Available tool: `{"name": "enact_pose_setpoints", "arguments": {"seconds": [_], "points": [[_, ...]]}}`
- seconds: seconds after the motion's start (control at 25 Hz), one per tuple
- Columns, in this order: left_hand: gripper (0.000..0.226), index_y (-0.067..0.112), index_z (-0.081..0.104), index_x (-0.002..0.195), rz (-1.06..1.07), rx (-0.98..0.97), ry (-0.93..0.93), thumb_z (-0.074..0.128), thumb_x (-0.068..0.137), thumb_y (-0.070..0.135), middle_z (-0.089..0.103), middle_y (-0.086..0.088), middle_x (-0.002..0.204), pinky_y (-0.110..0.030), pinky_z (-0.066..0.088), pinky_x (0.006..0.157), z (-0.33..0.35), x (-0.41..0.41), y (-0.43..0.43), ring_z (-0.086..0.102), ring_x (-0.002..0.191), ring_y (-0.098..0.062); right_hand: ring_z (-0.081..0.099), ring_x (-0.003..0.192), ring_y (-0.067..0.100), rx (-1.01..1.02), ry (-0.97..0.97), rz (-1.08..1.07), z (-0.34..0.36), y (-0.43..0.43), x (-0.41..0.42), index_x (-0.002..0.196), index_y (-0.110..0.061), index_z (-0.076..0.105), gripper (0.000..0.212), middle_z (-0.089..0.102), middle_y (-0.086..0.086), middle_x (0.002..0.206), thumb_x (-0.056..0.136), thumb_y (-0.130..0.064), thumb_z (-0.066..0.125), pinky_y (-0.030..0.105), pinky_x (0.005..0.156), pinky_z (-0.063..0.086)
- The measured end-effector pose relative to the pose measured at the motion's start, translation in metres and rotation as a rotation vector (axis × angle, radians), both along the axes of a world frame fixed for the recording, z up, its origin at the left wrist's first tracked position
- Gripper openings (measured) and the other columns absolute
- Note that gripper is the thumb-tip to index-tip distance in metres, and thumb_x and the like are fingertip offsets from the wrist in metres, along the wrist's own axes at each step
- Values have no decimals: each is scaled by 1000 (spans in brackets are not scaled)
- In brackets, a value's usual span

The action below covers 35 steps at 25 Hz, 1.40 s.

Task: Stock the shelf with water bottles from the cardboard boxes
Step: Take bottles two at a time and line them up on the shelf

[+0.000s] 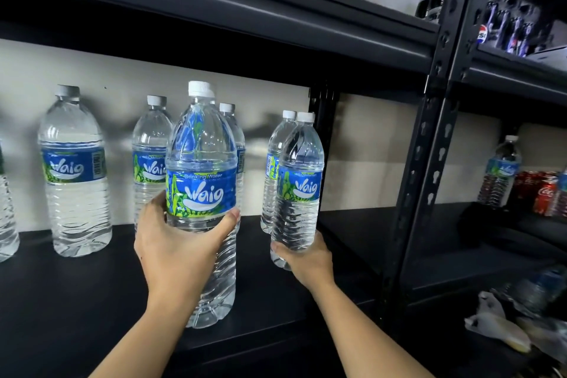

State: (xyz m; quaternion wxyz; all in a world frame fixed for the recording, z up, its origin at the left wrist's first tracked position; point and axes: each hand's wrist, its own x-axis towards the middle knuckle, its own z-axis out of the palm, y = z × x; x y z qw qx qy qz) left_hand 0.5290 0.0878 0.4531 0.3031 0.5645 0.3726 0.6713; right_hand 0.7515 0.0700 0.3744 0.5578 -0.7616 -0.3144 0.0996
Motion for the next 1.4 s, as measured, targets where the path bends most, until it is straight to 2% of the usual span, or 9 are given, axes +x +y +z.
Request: {"name": "enact_pose_setpoints", "arguments": {"seconds": [0.16, 0.32, 0.48, 0.68, 0.8, 1.08, 1.16, 1.24, 1.4], "points": [[72, 26, 58, 111, 2, 13, 15, 93, 53, 50, 67, 2, 107, -44, 50, 100, 0, 2, 3, 64, 104, -20, 67, 99, 11, -36, 20, -5, 6, 22, 12, 117, -35, 57, 83, 69, -16, 106, 44, -68, 79, 35, 94, 54], [68, 22, 60, 111, -3, 19, 26, 93, 56, 43, 66, 1, 105, -34, 47, 96, 1, 2, 3, 62, 101, -19, 68, 98, 13, -52, 35, -5, 4, 31, 18, 117, -37, 55, 85, 68, -17, 106, 42, -69, 80, 40, 92, 56], [68, 22, 62, 110, -3, 20, 42, 93, 55, 47, 69, 3, 102, -37, 49, 97, -3, 3, 8, 64, 99, -18, 64, 106, 14, -58, 15, -7, 6, 27, 16, 122, -36, 53, 85, 66, -15, 113, 48, -68, 78, 40, 98, 51], [67, 26, 61, 104, 12, 18, 35, 89, 51, 55, 69, 2, 100, -45, 51, 97, -4, 5, 8, 65, 97, -20, 66, 101, 11, -27, 34, 1, 2, 29, 18, 118, -38, 53, 86, 67, -18, 109, 44, -71, 80, 39, 90, 57], [67, 27, 56, 106, 23, 17, 29, 93, 53, 48, 67, 1, 104, -46, 48, 101, -1, 6, 8, 63, 100, -21, 66, 100, 10, -27, 24, 15, 3, 28, 18, 118, -37, 54, 81, 66, -18, 108, 47, -67, 81, 38, 89, 57], [70, 24, 57, 113, 22, 34, 29, 94, 55, 41, 65, 1, 106, -42, 48, 100, 3, 7, 7, 61, 100, -18, 66, 101, 10, -22, 35, 15, 4, 27, 19, 119, -35, 55, 84, 67, -16, 109, 45, -66, 81, 37, 91, 56], [74, 19, 59, 118, 27, 32, 28, 94, 56, 39, 63, 3, 106, -34, 46, 98, 3, 7, 7, 58, 99, -15, 66, 100, 10, -25, 34, 23, 2, 27, 20, 119, -36, 54, 85, 67, -17, 109, 45, -67, 81, 38, 90, 57], [75, 18, 59, 120, 28, 27, 24, 94, 57, 38, 60, 4, 106, -29, 41, 95, 2, 8, 8, 55, 98, -13, 67, 99, 10, -53, 37, 61, 1, 27, 23, 119, -38, 54, 85, 67, -18, 108, 45, -69, 83, 38, 89, 58], [70, 27, 55, 112, 8, 46, 40, 94, 55, 41, 64, 1, 109, -34, 45, 101, 3, 10, 9, 60, 103, -18, 66, 105, 6, -263, -104, 220, 7, 15, 32, 120, -38, 59, 79, 70, -20, 110, 51, -70, 80, 37, 101, 50]]}}
